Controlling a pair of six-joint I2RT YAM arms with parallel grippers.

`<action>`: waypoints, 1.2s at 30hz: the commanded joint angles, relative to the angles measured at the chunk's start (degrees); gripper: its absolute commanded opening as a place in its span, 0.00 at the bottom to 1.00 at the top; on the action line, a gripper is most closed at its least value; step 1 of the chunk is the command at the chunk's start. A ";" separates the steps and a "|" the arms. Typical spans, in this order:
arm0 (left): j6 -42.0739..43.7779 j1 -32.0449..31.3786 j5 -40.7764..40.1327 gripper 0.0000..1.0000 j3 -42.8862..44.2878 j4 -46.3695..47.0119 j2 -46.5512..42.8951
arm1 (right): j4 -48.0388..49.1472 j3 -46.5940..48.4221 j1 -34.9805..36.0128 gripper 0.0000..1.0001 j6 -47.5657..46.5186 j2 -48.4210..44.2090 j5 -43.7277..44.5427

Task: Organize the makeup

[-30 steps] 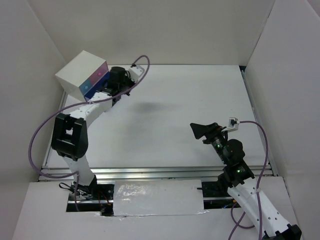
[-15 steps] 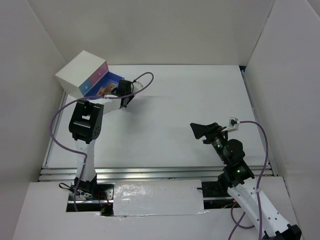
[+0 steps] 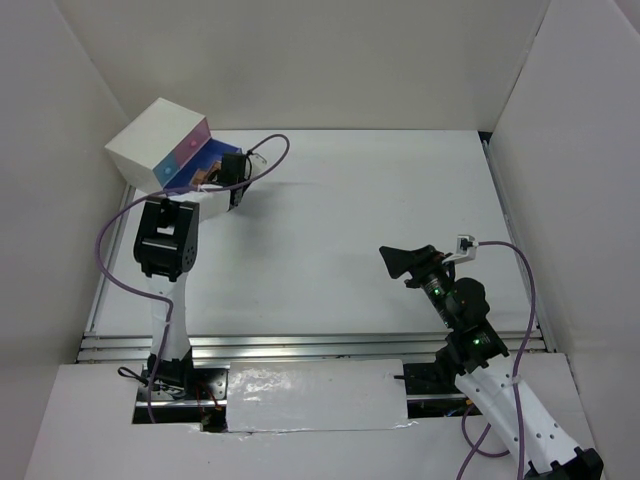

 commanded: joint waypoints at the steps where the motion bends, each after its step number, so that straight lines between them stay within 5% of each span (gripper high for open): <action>1: 2.57 1.43 -5.04 0.00 4.08 6.72 1.39 | 2.88 0.86 0.02 1.00 0.26 0.56 -0.34; 22: 3.81 5.82 -21.47 0.00 3.64 20.69 6.31 | 3.58 1.22 0.11 1.00 0.44 1.97 -3.76; 36: 2.74 6.53 -22.16 0.00 4.43 22.09 6.75 | 4.02 1.13 0.11 1.00 0.52 2.59 -4.20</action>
